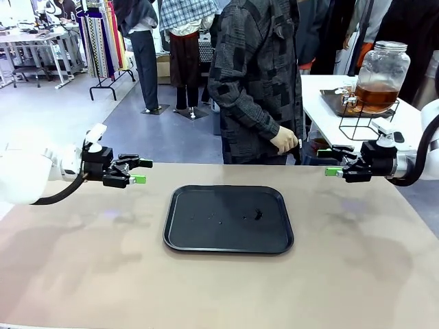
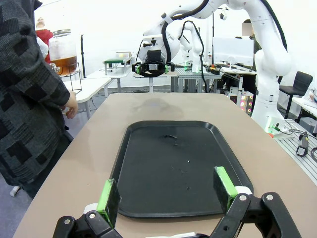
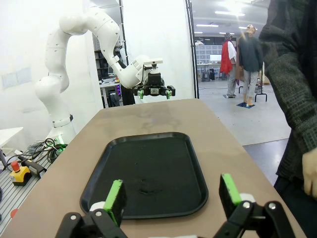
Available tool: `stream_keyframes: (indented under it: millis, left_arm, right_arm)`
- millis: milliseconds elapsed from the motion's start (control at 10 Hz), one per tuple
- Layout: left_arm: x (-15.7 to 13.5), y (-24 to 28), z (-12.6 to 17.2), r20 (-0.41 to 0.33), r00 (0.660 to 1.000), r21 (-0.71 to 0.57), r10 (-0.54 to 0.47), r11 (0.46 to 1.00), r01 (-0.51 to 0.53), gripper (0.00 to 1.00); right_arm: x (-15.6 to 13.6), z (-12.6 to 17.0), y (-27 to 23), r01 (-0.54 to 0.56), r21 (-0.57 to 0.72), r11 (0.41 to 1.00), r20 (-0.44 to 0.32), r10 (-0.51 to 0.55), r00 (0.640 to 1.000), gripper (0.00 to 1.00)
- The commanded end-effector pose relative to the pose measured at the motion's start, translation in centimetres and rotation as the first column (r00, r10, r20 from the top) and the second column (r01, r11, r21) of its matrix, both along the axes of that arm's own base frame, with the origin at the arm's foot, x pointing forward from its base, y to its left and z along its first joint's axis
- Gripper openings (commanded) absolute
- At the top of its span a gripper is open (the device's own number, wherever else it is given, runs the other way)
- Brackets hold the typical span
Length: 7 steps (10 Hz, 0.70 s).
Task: Pour the drink into the iced cup.
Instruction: Open the gripper to release the iced cup you were holding.
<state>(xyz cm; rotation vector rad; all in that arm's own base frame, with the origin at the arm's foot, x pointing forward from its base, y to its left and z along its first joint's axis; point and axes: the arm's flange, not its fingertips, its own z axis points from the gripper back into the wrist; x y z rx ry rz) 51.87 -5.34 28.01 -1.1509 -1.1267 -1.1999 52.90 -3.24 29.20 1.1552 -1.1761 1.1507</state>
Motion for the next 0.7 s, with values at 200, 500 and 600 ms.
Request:
stream_keyframes:
  millis: [200, 500, 600]
  left_arm:
    - [-0.09, -0.02, 0.21, 0.002, 1.000, 0.001, 0.001, 1.000, -0.001, 1.00]
    - [-0.09, -0.02, 0.21, 0.002, 1.000, 0.001, 0.001, 1.000, -0.001, 1.00]
    - [-0.09, -0.02, 0.21, 0.002, 1.000, 0.001, 0.001, 1.000, -0.001, 1.00]
  right_arm:
    - [0.00, 0.22, 0.01, -0.001, 0.000, 1.000, 0.003, 0.001, 1.000, 1.00]
    - [0.00, 0.22, 0.01, -0.001, 0.000, 1.000, 0.003, 0.001, 1.000, 1.00]
    - [0.00, 0.22, 0.01, -0.001, 0.000, 1.000, 0.003, 0.001, 1.000, 1.00]
